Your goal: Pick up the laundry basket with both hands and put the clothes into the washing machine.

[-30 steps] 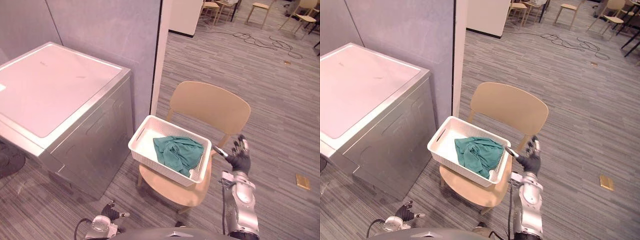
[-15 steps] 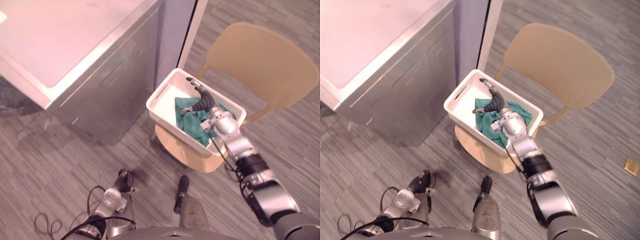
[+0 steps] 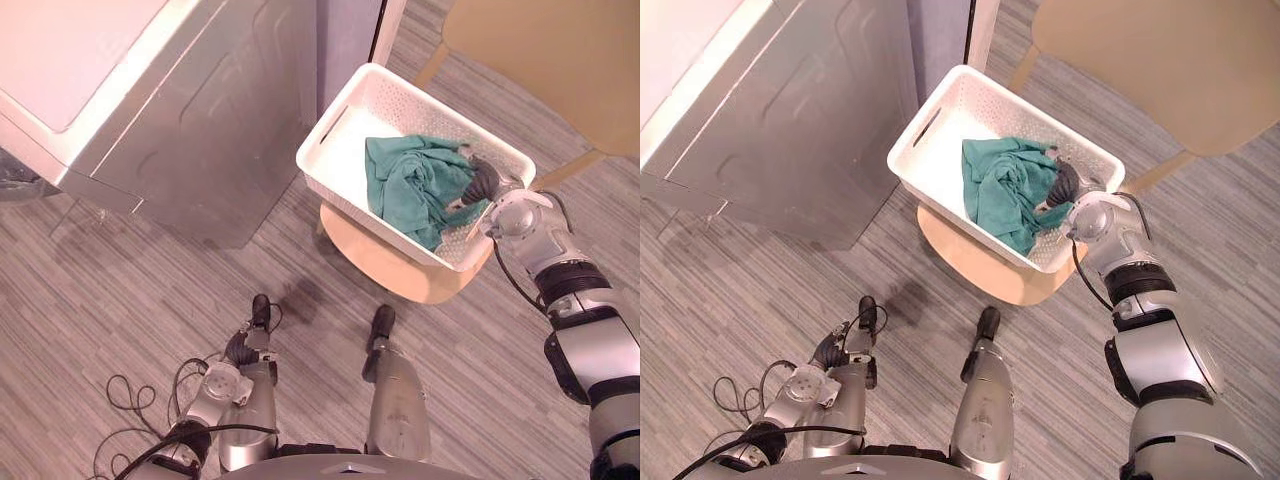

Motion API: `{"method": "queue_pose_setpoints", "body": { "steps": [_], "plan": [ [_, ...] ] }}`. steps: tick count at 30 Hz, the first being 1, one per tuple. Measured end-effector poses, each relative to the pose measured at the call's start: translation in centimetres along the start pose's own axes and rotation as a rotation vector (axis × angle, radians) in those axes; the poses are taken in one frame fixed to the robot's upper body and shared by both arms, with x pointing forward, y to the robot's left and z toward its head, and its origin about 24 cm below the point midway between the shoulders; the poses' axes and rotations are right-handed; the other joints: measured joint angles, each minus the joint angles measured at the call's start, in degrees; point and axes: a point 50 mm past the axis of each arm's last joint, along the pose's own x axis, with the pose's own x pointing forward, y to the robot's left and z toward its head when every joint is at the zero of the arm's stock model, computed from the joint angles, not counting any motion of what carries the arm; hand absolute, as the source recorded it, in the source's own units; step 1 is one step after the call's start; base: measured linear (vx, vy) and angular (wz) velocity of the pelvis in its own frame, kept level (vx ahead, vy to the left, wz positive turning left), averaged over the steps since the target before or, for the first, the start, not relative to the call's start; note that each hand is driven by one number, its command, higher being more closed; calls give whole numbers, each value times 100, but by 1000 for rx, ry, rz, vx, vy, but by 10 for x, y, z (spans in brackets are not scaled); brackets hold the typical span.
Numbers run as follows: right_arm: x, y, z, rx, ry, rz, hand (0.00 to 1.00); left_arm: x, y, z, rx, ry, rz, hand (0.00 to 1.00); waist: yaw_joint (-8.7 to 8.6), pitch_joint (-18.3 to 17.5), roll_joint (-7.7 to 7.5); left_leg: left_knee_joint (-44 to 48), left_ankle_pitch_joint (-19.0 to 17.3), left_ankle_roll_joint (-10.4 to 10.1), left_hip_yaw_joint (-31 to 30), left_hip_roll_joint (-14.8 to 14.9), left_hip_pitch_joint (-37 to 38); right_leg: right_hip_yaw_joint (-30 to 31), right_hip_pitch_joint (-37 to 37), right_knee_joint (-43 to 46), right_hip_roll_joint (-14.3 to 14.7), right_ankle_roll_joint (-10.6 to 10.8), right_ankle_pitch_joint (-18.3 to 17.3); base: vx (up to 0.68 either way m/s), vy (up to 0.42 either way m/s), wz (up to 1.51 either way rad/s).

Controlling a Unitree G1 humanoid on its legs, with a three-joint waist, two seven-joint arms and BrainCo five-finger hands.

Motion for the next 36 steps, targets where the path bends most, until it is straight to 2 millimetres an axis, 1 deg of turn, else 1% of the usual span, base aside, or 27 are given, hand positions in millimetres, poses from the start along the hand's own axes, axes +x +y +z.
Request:
{"method": "queue_pose_setpoints", "body": {
  "steps": [1, 4, 5, 9, 13, 15, 17, 20, 22, 24, 26, 28, 30, 32, 34, 35, 36],
  "plan": [
    [1, -2, -2, 0, 13, -10, 0, 1, 0, 2, -7, -7, 0, 0, 25, 11, 13, -3, 18, -3, 7, -4, -75, 22, -105, 40, -9, 0, 0, -22, -42, -2],
    [4, -10, 1, -5, 9, -43, 0, 1, -2, 8, -19, -26, 0, 0, 64, 37, 33, -6, 49, 2, 18, -32, -213, 46, -311, 175, -57, -19, -29, -14, -26, -1],
    [5, -14, 3, -14, 7, -63, 0, 2, -5, 11, -27, -38, -3, 0, 71, 81, 55, -6, 57, 8, 15, -53, -235, 67, -357, 240, -86, -19, -62, -23, -31, 5],
    [9, -20, 14, -36, -20, -86, 0, 2, -10, 23, -53, -78, 9, 0, 116, 84, 53, -5, 142, 17, 10, -91, -544, 68, -754, 496, -174, -28, -142, -30, -49, 8],
    [11, -16, 18, -25, -20, -96, 0, 3, -12, 35, -79, -115, 25, 0, 145, 88, 47, 2, 185, 15, -17, -113, -714, 0, -939, 636, -255, -55, -183, -24, -66, 8],
    [11, -16, 20, -22, -26, -105, 0, 3, -12, 44, -97, -150, 36, 0, 148, 86, 45, 29, 188, 13, -38, -122, -788, -35, -1000, 711, -291, -65, -216, -27, -64, 12],
    [14, -26, 27, -20, -39, -132, 0, 2, -8, 58, -113, -211, 57, 0, 154, 86, 42, 139, 184, 20, -38, -121, -1047, -53, -1252, 872, -347, -70, -261, -56, -94, 11],
    [16, -34, 32, -18, -40, -171, 0, 2, -4, 66, -164, -234, 93, 0, 190, 93, 30, 328, 183, 17, -37, -114, -1398, -63, -1540, 995, -381, -78, -263, -62, -92, 5],
    [17, -34, 33, -18, -42, -179, 0, 1, -2, 69, -178, -241, 104, 0, 221, 99, 20, 466, 149, 27, -45, -109, -1544, -80, -1630, 1052, -413, -94, -273, -38, -60, 6],
    [18, -33, 37, -10, -51, -182, 0, 1, 0, 72, -199, -252, 121, 0, 216, 103, 14, 568, 112, 48, -49, -108, -1662, -114, -1691, 1114, -450, -115, -295, -40, -51, 10],
    [20, -23, 42, -15, -60, -155, 0, 1, 4, 72, -216, -251, 141, 0, 197, 105, 10, 754, 37, 76, -42, -77, -1813, -189, -1713, 1182, -471, -135, -337, -41, -50, 14],
    [21, -18, 44, -13, -55, -144, 0, 0, 7, 71, -228, -247, 162, 0, 212, 107, -9, 921, -21, 84, 21, -38, -1954, -198, -1790, 1252, -478, -142, -367, -43, -39, 6],
    [21, -17, 46, -18, -56, -153, 0, 0, 9, 71, -235, -244, 175, 0, 238, 111, -21, 1058, -43, 112, 70, -18, -2107, -182, -1911, 1302, -478, -143, -368, -53, -40, -1],
    [22, -14, 49, -12, -61, -170, 0, 0, 11, 69, -241, -234, 191, 0, 224, 131, -55, 1150, -64, 124, 102, -5, -2182, -165, -1969, 1335, -478, -143, -367, -47, -45, -3],
    [22, -11, 51, -42, -59, -165, 0, 0, 12, 69, -248, -233, 203, 0, 225, 135, -69, 1254, -125, 145, 115, 7, -2209, -149, -1969, 1352, -478, -143, -368, -28, -31, -6],
    [23, -6, 53, -64, -56, -160, 0, 0, 11, 69, -254, -232, 206, 0, 220, 131, -78, 1308, -153, 157, 129, 12, -2217, -131, -1969, 1359, -477, -144, -368, -17, -22, -5],
    [23, -5, 53, -74, -55, -158, 100, 0, 11, 70, -256, -233, 207, 0, 221, 131, -79, 1321, -161, 153, 131, 13, -2219, -126, -1969, 1361, -477, -144, -368, -23, -35, -4]
  ]
}}
